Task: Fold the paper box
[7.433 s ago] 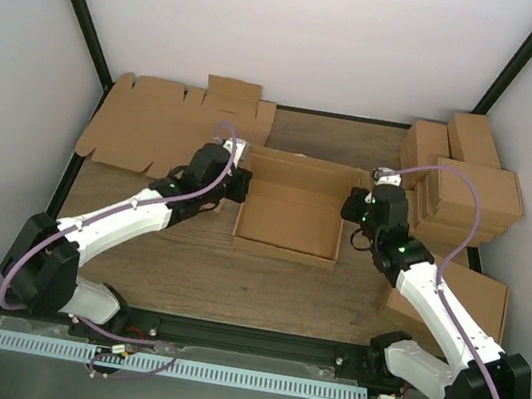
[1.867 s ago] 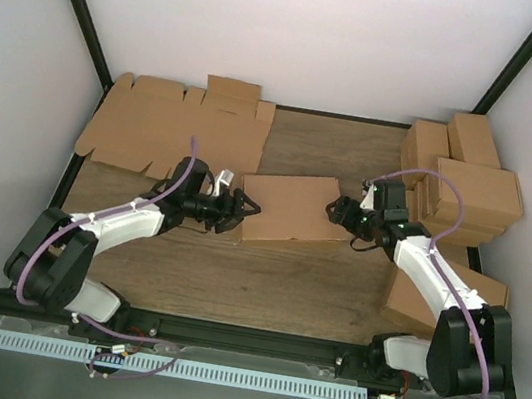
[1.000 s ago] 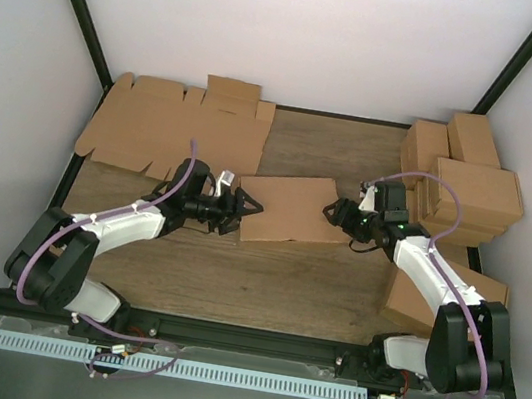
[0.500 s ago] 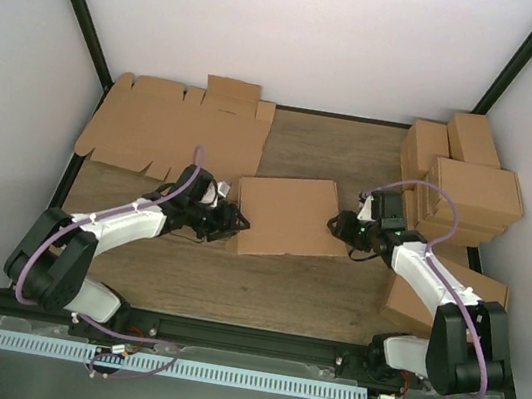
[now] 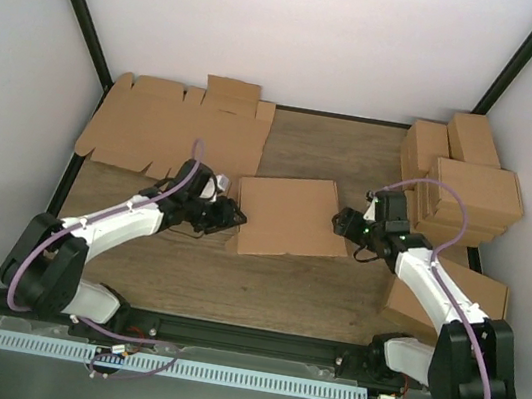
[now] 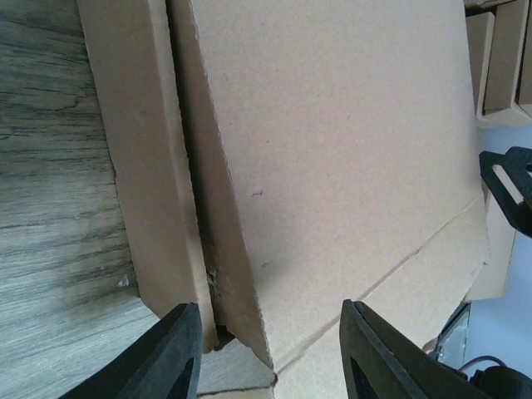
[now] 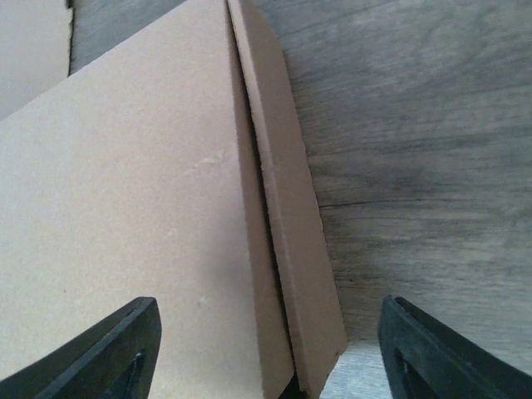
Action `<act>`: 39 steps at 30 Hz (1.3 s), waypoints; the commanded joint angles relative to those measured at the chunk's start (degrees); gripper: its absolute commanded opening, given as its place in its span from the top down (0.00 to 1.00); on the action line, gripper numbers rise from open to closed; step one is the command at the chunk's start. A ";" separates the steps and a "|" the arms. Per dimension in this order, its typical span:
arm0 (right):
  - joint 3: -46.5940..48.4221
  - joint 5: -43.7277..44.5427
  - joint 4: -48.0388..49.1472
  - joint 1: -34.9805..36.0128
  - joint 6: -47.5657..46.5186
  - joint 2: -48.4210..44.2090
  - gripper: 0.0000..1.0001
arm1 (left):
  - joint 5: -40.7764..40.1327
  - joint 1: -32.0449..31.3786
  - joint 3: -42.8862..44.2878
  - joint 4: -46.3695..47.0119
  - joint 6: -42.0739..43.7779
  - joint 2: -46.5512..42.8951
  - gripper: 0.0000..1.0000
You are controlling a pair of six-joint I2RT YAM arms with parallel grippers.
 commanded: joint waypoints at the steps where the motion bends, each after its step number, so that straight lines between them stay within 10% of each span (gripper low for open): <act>1: 0.32 1.38 0.97 0.12 -0.08 1.59 0.31 | 1.34 -0.27 -1.14 2.51 0.96 2.19 0.54; 12: -6.29 -5.08 7.65 0.06 2.81 4.71 0.65 | -0.19 -0.20 -4.76 8.11 0.91 6.01 0.79; 18: -8.20 -7.08 8.40 0.18 3.59 3.47 0.66 | -1.04 -0.19 -2.91 7.30 3.40 7.82 0.81; 28: -7.17 -1.42 5.39 0.16 3.71 -1.71 0.35 | -6.67 -0.26 -1.20 3.85 9.73 2.28 0.69; 34: -6.50 -0.33 4.44 0.14 1.22 -5.51 0.27 | -7.64 -1.02 -5.11 1.36 12.48 -6.09 0.33; 39: -5.99 -1.63 1.78 0.19 2.14 -6.93 0.16 | -9.88 -6.44 -7.22 -2.48 9.02 -10.12 0.28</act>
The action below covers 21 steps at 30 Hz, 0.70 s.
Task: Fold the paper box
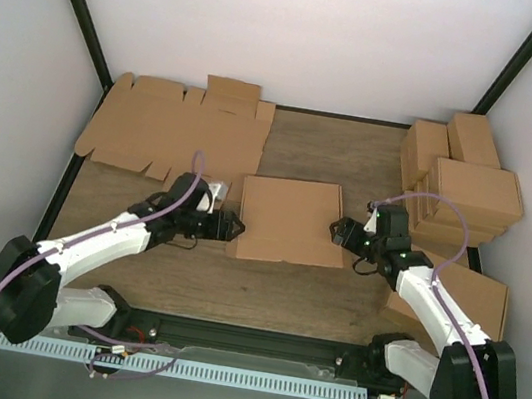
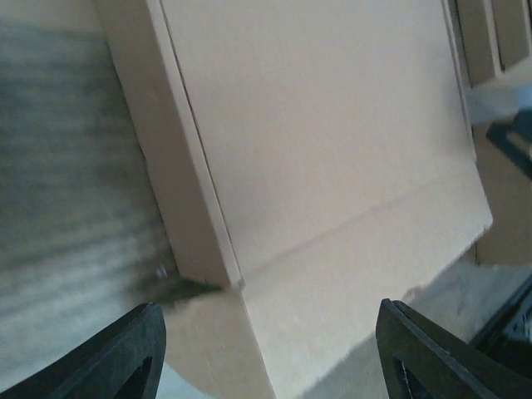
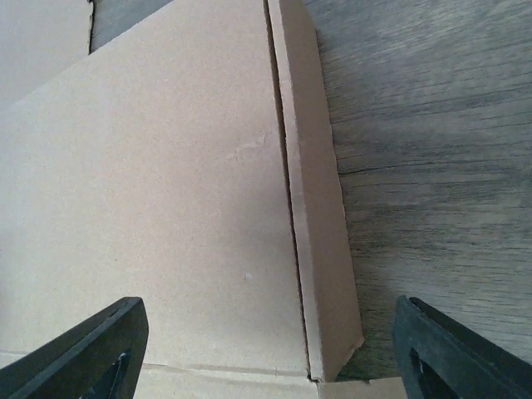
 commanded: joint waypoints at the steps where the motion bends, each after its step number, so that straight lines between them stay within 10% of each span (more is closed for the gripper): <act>1: 1.48 -0.81 -3.61 0.09 0.79 -1.12 0.16 | -2.36 -4.81 -2.65 -4.04 -3.02 -2.72 0.28; 21: -1.50 4.58 -6.93 6.52 8.99 0.53 0.35 | 3.08 -7.17 -3.21 2.38 -11.75 2.34 0.48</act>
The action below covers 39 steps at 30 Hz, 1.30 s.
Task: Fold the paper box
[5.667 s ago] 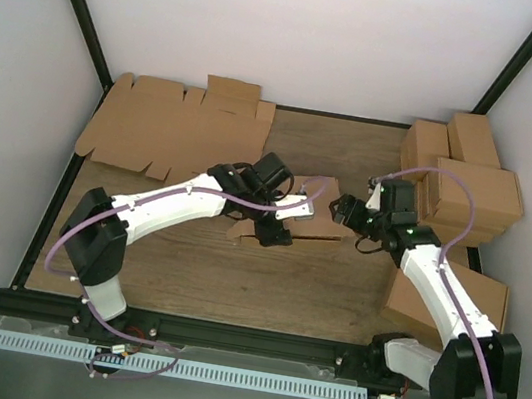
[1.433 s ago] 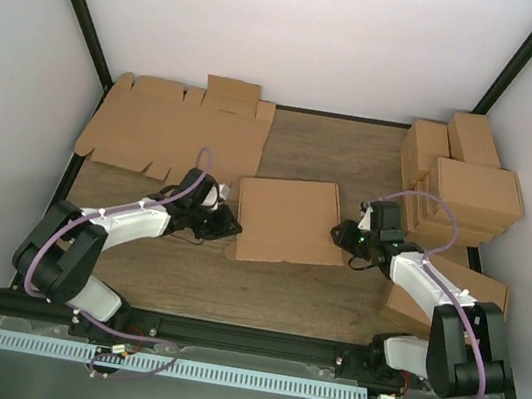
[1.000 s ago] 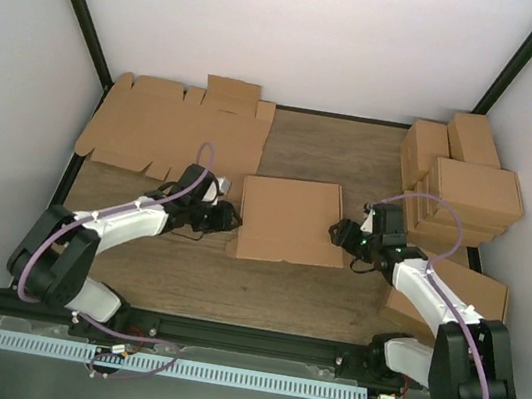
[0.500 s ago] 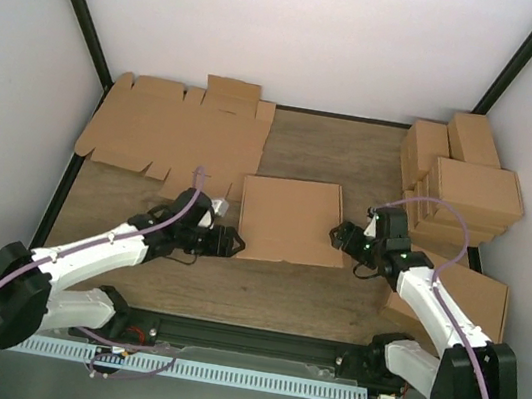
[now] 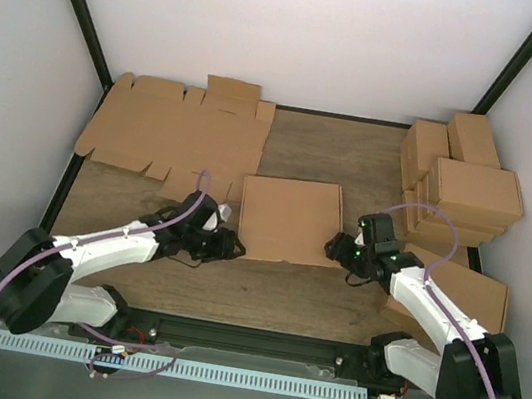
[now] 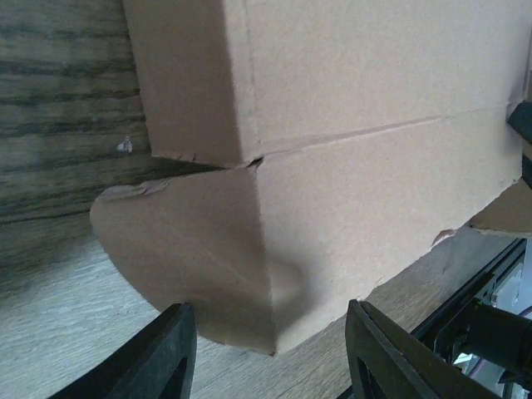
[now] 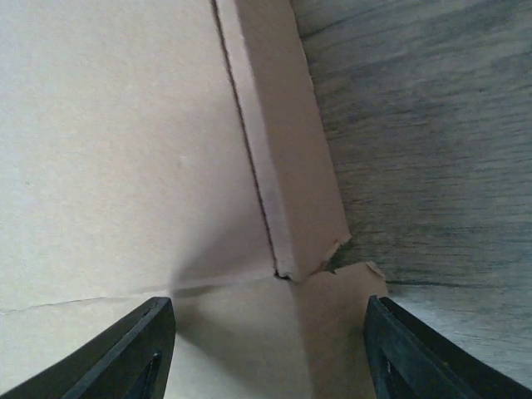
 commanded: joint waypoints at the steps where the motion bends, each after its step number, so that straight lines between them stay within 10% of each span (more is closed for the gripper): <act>1: -0.02 2.75 0.18 0.46 1.10 -0.12 0.34 | -0.35 0.25 3.77 -0.30 2.43 0.70 0.48; 6: 3.26 8.49 -0.60 0.45 0.53 -0.52 0.11 | 4.99 5.17 4.94 0.74 4.31 -0.33 0.44; 19: 3.34 -12.07 9.95 -8.00 -9.02 5.50 0.13 | 10.31 8.51 4.95 15.13 4.87 7.75 0.03; 30: 2.00 -19.31 13.04 -8.46 -10.14 8.95 0.23 | 15.46 8.45 4.45 22.38 2.78 15.54 0.38; 39: 3.69 -23.17 8.94 -8.46 -10.56 3.22 0.29 | 17.90 8.44 9.99 14.98 4.58 13.46 0.44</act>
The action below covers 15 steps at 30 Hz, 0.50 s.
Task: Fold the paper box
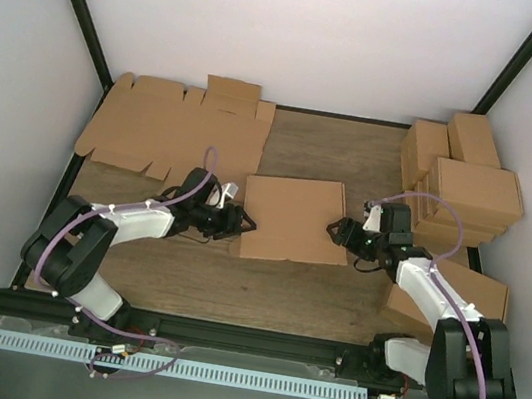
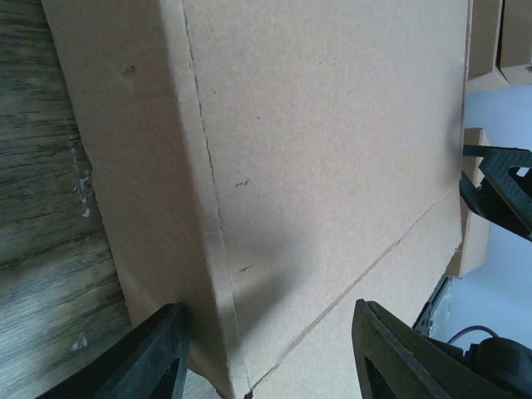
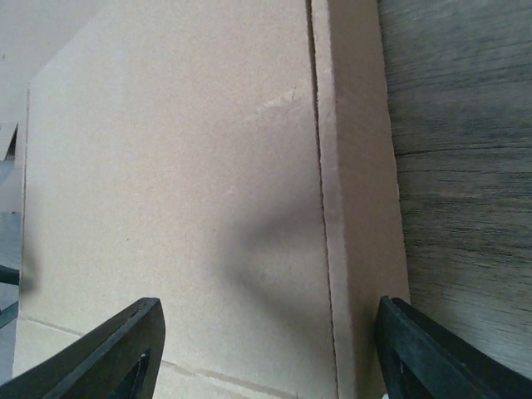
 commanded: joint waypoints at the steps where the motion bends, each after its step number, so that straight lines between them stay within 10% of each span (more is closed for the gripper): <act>1: 3.23 -8.75 -3.42 0.92 -0.99 -4.02 0.29 | 5.16 -1.02 5.50 -2.91 2.36 -3.01 0.44; 15: 12.57 -7.84 -16.53 0.92 -1.38 -14.36 0.23 | 4.29 -0.76 14.77 -20.43 4.06 -13.78 0.43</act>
